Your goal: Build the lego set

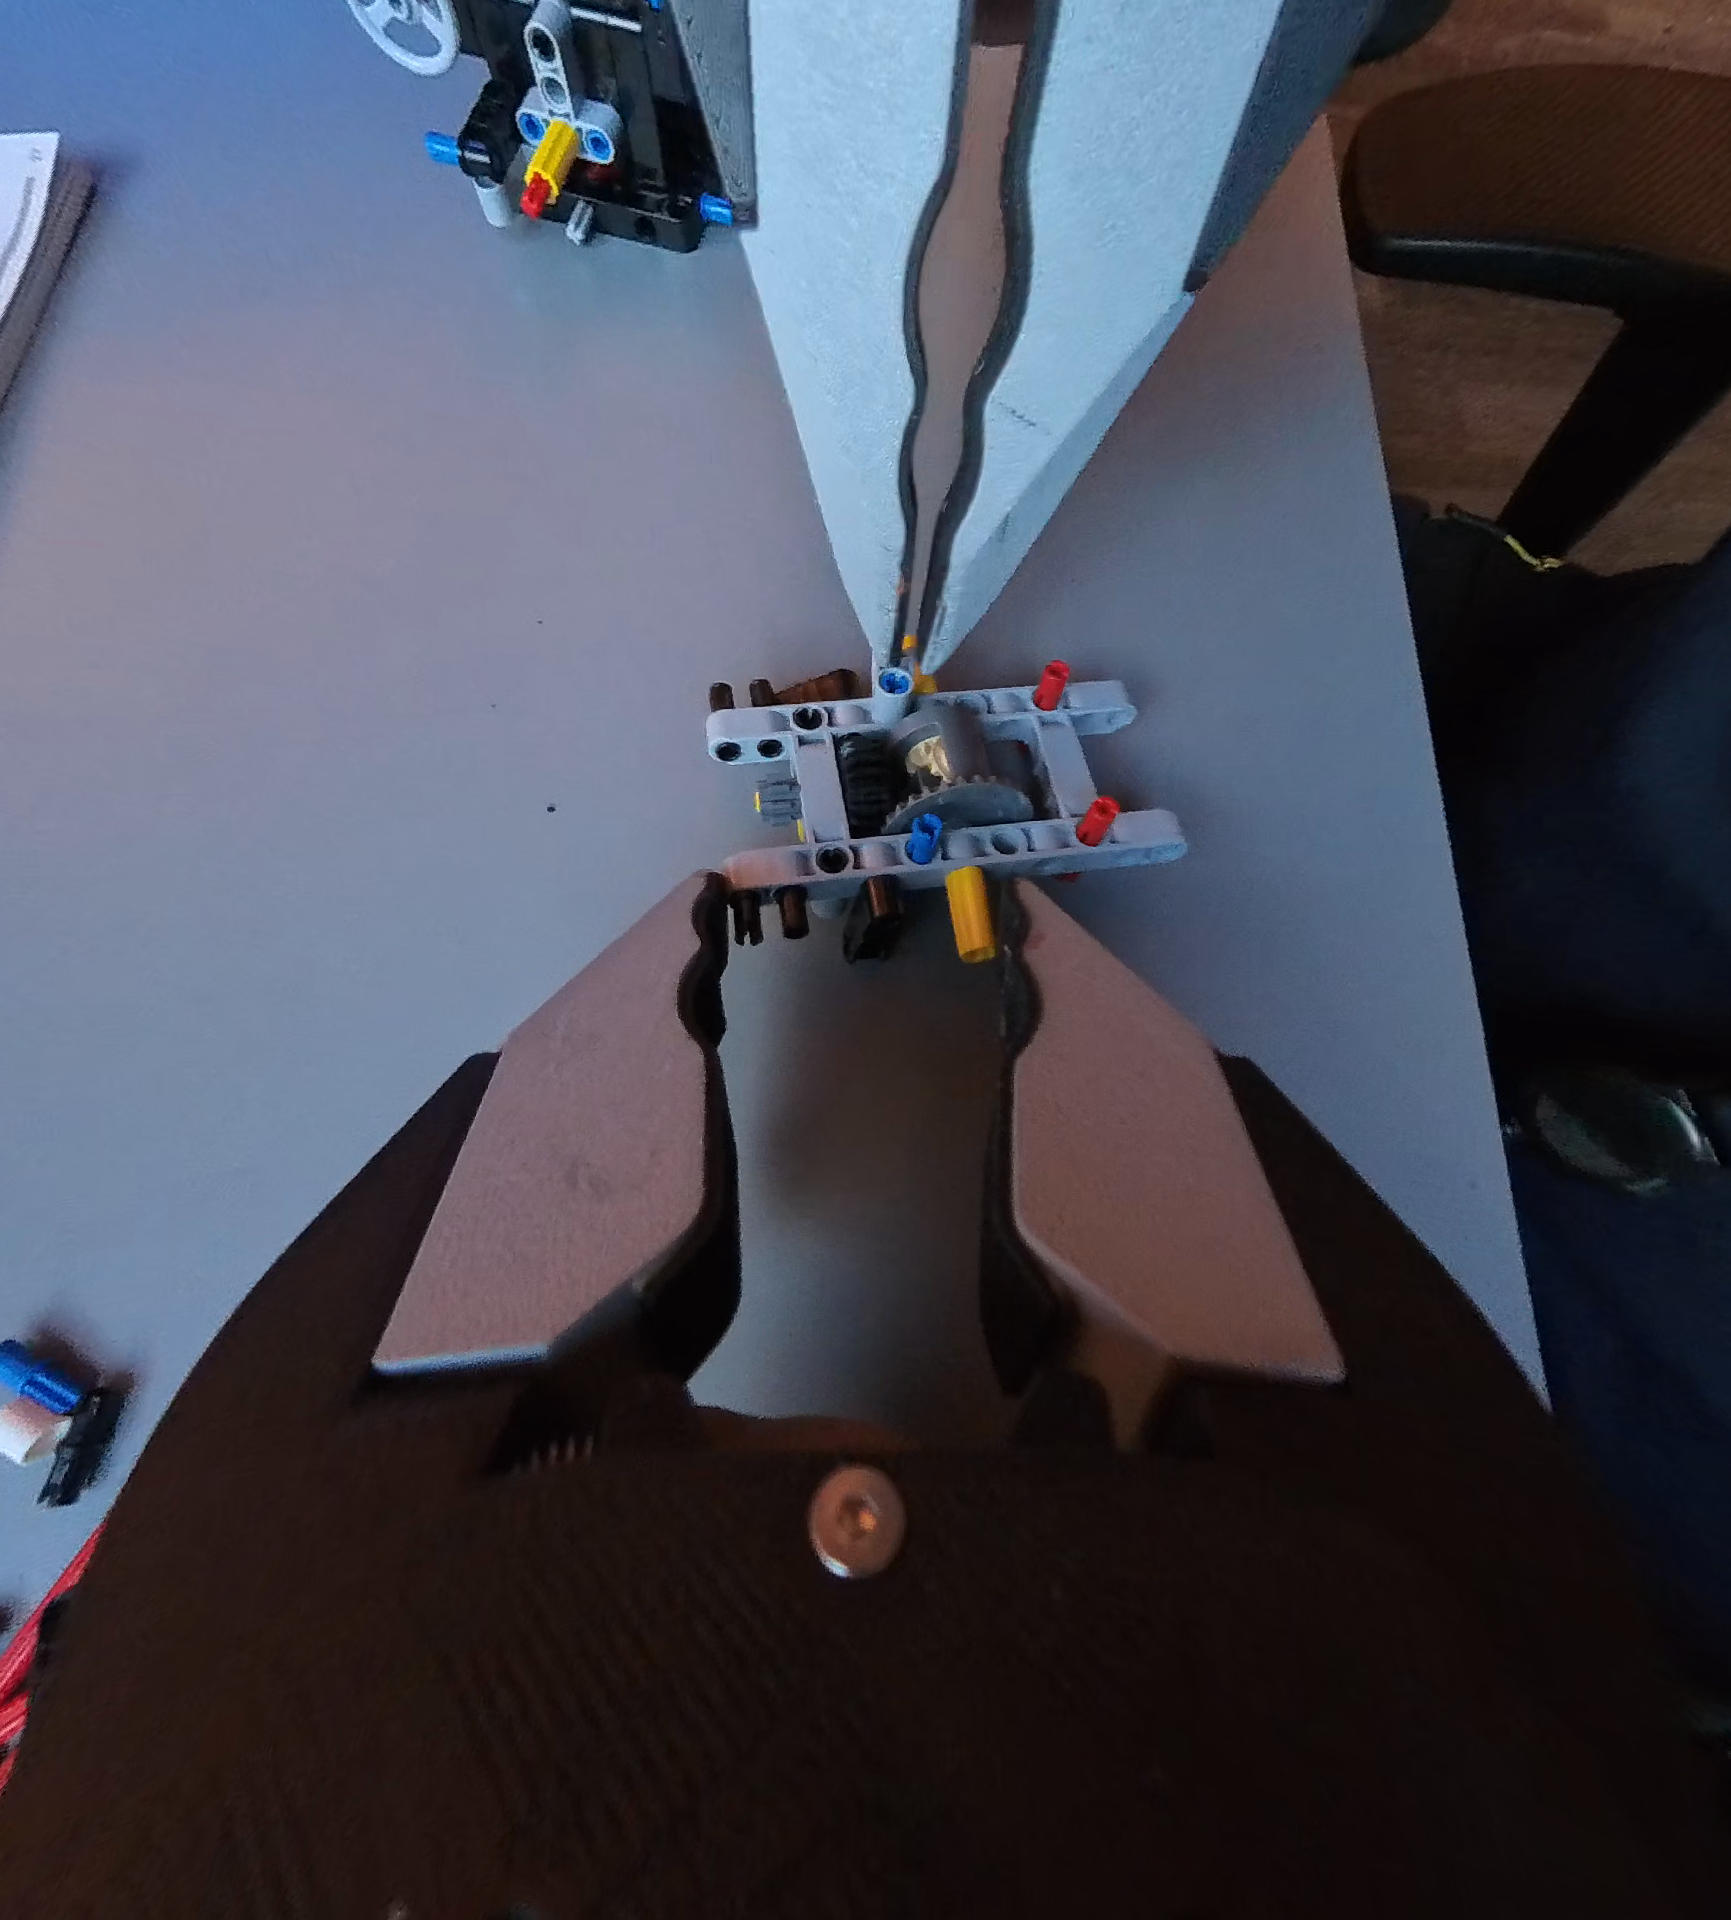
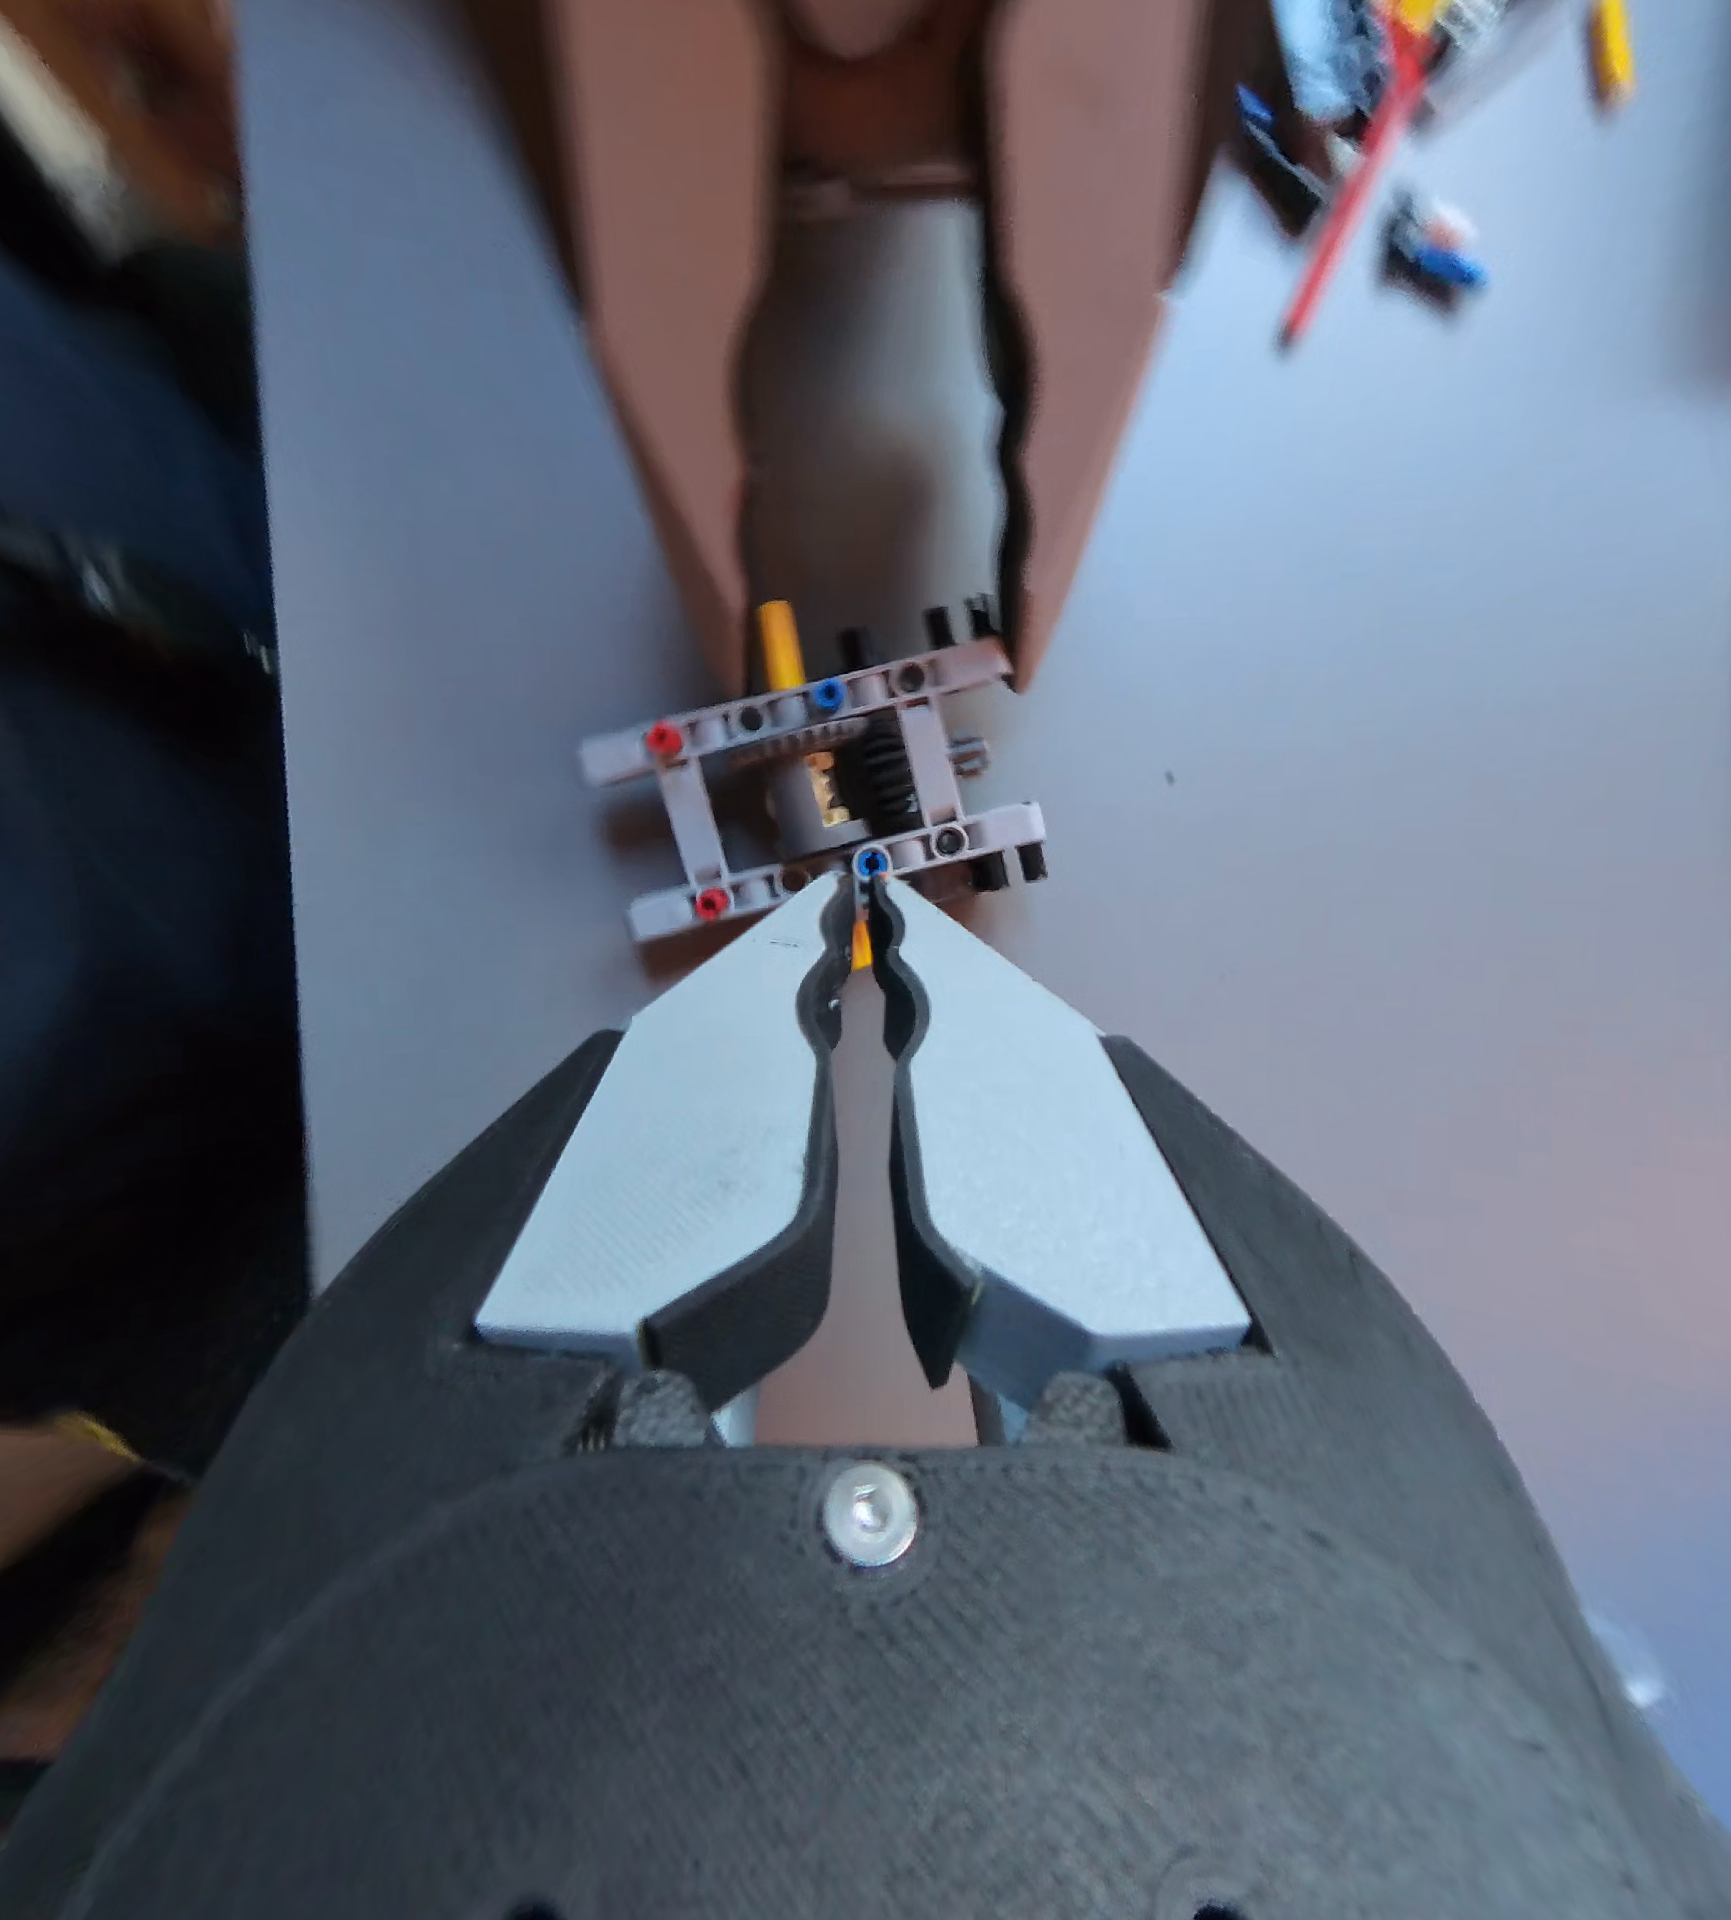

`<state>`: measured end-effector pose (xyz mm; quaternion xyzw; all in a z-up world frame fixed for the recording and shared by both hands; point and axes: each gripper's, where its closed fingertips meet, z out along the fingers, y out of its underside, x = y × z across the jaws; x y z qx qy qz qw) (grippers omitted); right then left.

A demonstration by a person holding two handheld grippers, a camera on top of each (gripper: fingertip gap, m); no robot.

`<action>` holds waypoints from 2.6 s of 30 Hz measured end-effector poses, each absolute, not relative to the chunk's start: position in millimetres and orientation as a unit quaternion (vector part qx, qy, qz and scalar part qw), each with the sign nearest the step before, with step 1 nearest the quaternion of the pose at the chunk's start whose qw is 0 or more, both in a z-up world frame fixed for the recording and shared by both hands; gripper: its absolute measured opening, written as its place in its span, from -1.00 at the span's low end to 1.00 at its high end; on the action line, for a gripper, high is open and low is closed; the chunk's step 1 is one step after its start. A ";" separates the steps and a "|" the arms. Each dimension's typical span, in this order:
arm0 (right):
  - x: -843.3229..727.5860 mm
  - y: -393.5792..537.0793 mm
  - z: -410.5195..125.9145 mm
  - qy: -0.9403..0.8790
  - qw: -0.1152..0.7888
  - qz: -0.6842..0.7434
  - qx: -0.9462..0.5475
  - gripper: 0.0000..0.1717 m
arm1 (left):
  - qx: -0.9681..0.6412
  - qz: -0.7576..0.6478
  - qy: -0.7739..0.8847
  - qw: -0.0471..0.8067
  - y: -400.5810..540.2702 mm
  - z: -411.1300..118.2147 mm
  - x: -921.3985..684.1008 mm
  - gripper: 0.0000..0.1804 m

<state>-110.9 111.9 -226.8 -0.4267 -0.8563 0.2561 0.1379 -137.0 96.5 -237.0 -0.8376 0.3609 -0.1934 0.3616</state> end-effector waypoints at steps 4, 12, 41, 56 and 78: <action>-108.7 113.2 -227.9 -0.888 0.143 0.237 -0.367 -1.00 | -0.837 -0.197 0.365 0.356 96.6 -237.3 -137.2 -0.45; -116.5 116.3 -226.6 -0.881 0.153 0.248 -0.372 -0.84 | -0.838 -0.197 0.364 0.356 96.9 -237.3 -139.9 -0.45; -104.3 131.2 -188.2 -0.782 0.259 0.358 -0.440 -0.80 | -0.896 -0.141 0.213 0.363 4.3 -185.7 -236.4 -0.53; -102.2 131.1 -186.3 -0.689 0.357 0.412 -0.477 -0.82 | -0.887 -0.081 0.061 0.451 0.4 -175.2 -284.9 -0.56; -111.8 149.4 -183.4 -0.648 0.416 0.418 -0.483 -0.75 | -0.866 -0.060 0.031 0.496 24.4 -198.3 -316.7 -0.60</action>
